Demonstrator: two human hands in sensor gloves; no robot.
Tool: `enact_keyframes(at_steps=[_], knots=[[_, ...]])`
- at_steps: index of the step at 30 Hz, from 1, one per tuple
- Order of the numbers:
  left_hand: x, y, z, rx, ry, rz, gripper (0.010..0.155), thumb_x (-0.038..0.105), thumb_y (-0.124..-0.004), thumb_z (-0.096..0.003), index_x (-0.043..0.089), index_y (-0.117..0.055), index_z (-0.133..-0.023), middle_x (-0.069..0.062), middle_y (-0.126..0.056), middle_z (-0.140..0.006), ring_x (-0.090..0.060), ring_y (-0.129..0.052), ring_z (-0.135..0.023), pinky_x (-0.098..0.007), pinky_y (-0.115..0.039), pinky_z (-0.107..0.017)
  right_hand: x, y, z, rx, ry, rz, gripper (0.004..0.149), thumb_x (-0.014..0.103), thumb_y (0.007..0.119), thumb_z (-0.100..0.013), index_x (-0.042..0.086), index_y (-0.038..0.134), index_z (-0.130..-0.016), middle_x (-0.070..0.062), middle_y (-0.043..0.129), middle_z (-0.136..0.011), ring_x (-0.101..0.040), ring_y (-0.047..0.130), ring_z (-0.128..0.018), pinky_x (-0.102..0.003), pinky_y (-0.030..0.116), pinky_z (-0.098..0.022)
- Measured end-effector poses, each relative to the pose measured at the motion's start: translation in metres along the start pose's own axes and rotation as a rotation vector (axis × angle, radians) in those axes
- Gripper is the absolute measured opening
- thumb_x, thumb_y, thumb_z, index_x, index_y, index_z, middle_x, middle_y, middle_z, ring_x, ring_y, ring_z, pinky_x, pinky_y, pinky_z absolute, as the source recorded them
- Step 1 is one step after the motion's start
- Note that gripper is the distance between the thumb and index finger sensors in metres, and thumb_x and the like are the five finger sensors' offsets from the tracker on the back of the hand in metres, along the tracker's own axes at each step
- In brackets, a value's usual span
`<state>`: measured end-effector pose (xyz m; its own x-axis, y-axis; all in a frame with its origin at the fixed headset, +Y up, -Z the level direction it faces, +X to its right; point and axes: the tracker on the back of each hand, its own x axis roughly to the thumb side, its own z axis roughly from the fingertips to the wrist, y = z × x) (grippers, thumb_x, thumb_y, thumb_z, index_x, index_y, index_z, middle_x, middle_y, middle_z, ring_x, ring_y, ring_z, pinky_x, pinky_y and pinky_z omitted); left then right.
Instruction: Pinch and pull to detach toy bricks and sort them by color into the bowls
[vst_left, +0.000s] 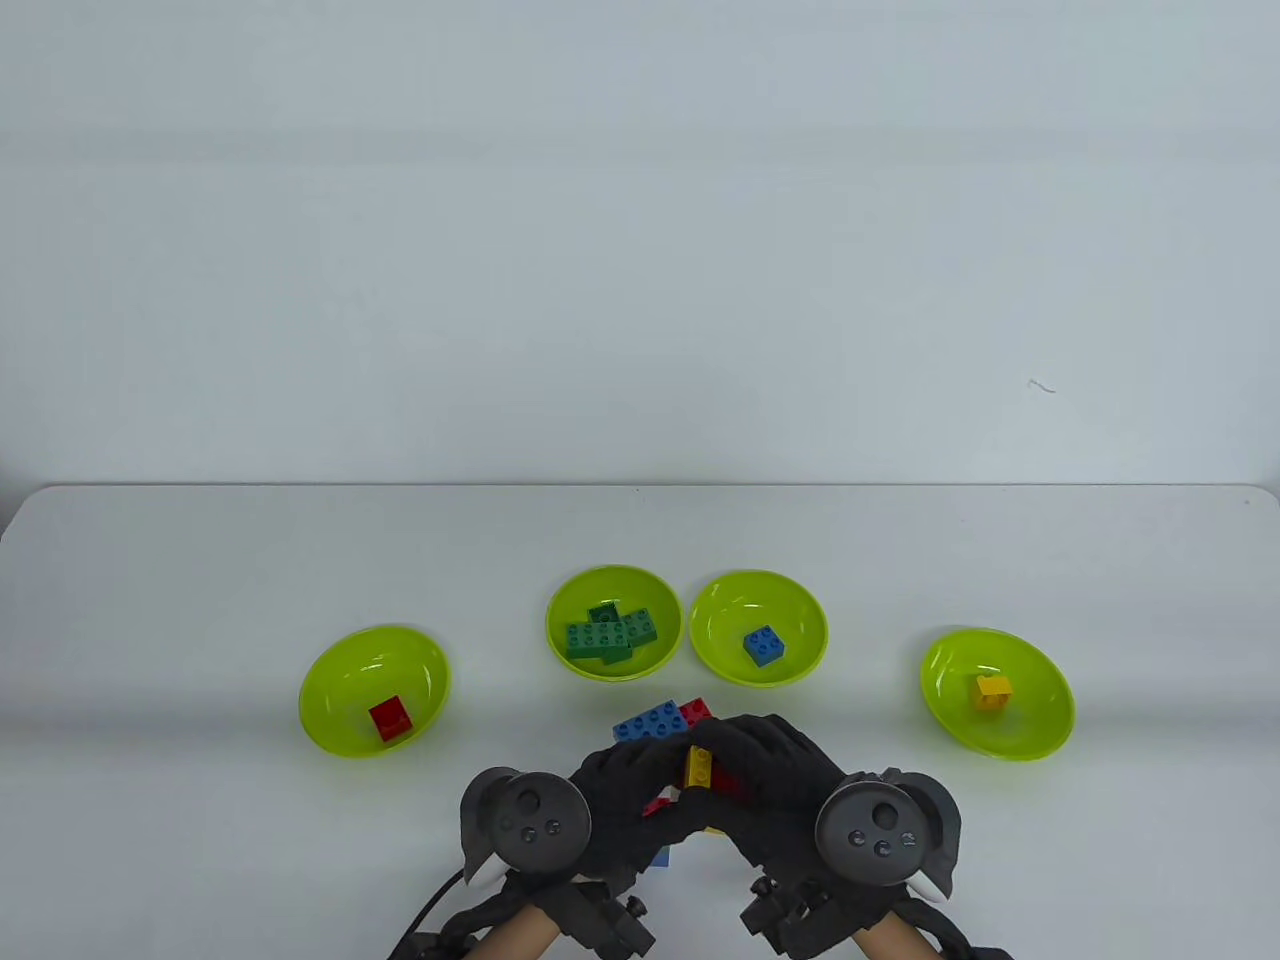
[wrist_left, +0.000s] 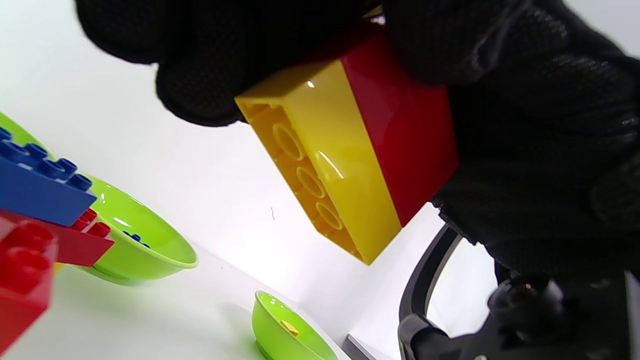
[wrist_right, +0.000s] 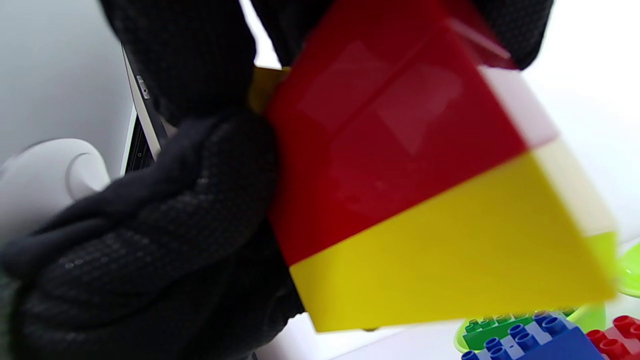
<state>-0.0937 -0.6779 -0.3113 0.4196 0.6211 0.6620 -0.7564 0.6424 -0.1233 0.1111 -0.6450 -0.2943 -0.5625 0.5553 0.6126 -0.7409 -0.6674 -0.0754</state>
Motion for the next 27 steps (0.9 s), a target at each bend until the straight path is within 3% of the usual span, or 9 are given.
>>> enact_keyframes(at_steps=[4, 12, 15, 21, 27], knots=[[0.004, -0.001, 0.001, 0.010, -0.032, -0.040, 0.066, 0.043, -0.073, -0.0454, -0.002, -0.072, -0.094, -0.028, -0.087, -0.083, -0.042, -0.091, -0.070, -0.057, -0.071, -0.057, 0.002, -0.001, -0.004, 0.064, 0.028, -0.012, 0.062, 0.042, 0.083, -0.046, 0.003, 0.076, -0.093, -0.023, 0.084, -0.083, -0.038, 0.086, -0.068, -0.057, 0.065, -0.061], [0.007, -0.005, 0.000, -0.002, -0.082, -0.134, 0.067, 0.043, -0.072, -0.0441, -0.004, -0.073, -0.092, -0.027, -0.089, -0.080, -0.040, -0.093, -0.068, -0.056, -0.072, -0.057, -0.002, -0.001, -0.003, 0.043, 0.029, -0.028, 0.059, 0.038, 0.081, -0.045, -0.001, 0.080, -0.089, -0.026, 0.087, -0.078, -0.040, 0.089, -0.064, -0.058, 0.067, -0.061], [0.009, -0.004, 0.001, -0.001, -0.135, -0.241, 0.067, 0.042, -0.073, -0.0425, -0.002, -0.072, -0.093, -0.026, -0.087, -0.083, -0.039, -0.092, -0.071, -0.055, -0.072, -0.058, -0.009, -0.003, -0.002, 0.048, 0.081, -0.159, 0.058, 0.037, 0.078, -0.046, -0.003, 0.081, -0.089, -0.026, 0.088, -0.077, -0.040, 0.090, -0.063, -0.057, 0.068, -0.061], [0.008, -0.002, -0.002, 0.009, -0.072, -0.134, 0.066, 0.043, -0.073, -0.0452, -0.002, -0.071, -0.094, -0.027, -0.087, -0.084, -0.040, -0.091, -0.071, -0.055, -0.071, -0.058, -0.011, -0.018, -0.006, 0.007, 0.083, -0.080, 0.059, 0.039, 0.081, -0.047, 0.002, 0.078, -0.092, -0.023, 0.085, -0.083, -0.038, 0.089, -0.068, -0.056, 0.067, -0.063], [-0.002, 0.006, 0.000, 0.059, -0.005, -0.031, 0.066, 0.043, -0.073, -0.0463, -0.002, -0.070, -0.095, -0.027, -0.086, -0.084, -0.041, -0.091, -0.072, -0.056, -0.070, -0.058, -0.056, -0.051, -0.012, -0.087, 0.237, 0.069, 0.059, 0.035, 0.081, -0.048, 0.002, 0.074, -0.096, -0.024, 0.082, -0.090, -0.042, 0.086, -0.075, -0.058, 0.064, -0.064]])
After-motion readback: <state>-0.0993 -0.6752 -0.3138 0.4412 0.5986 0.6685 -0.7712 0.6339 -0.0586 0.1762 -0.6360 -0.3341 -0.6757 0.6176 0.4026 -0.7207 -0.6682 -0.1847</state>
